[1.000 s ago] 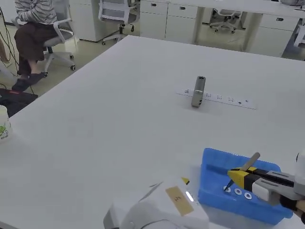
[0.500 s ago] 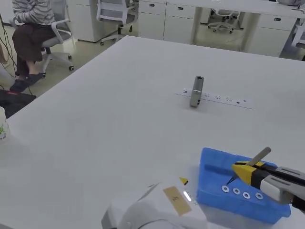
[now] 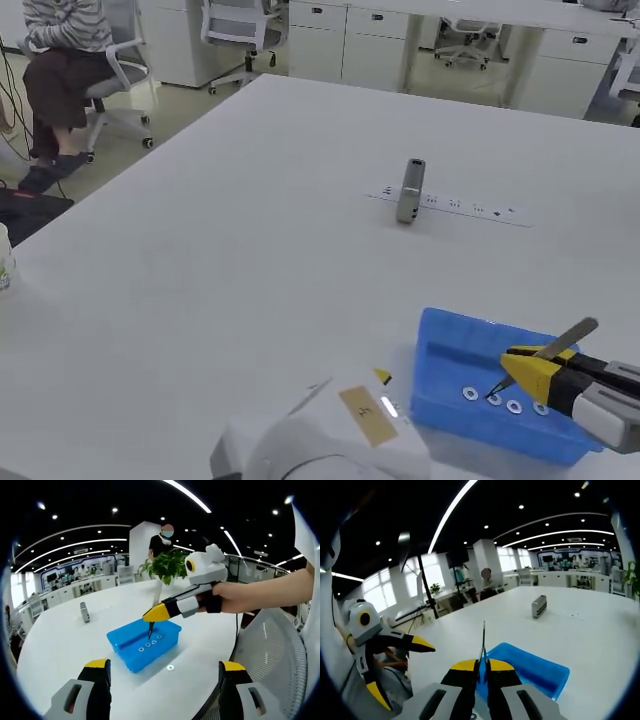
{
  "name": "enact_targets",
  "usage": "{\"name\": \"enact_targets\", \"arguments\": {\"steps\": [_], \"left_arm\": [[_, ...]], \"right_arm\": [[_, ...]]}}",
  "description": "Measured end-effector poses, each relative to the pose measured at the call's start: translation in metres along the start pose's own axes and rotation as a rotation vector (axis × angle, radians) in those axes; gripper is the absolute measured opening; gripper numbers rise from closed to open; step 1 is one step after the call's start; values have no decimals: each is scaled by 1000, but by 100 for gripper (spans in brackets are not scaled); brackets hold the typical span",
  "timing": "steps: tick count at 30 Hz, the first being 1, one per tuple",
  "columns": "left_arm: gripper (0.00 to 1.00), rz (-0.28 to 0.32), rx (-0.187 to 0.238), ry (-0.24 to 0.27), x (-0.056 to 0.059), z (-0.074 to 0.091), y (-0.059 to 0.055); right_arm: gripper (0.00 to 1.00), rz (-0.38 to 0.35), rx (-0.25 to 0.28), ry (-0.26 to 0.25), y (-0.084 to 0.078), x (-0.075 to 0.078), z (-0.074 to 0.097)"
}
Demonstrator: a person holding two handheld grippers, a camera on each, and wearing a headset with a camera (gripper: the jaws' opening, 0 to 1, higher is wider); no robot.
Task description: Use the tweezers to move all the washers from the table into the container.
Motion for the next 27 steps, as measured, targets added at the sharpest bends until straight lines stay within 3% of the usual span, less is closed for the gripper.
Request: {"name": "enact_targets", "arguments": {"steps": [13, 27], "left_arm": [[90, -5, -2, -5, 1, 0, 0], [90, -2, -4, -6, 0, -1, 0]], "right_arm": [[4, -6, -56, 51, -19, -12, 0], [4, -17, -181, 57, -51, -10, -12]]}}
Point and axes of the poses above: the centre of the closed fingertips' face, and the gripper's own axes: z roughly backward along the fingers, x roughly to its right, y roughly out of its top, the point moved 10 cm from there along z, roughly backward along the fingers, and after that the axes turned 14 degrees about -x, right-handed, at the moved point
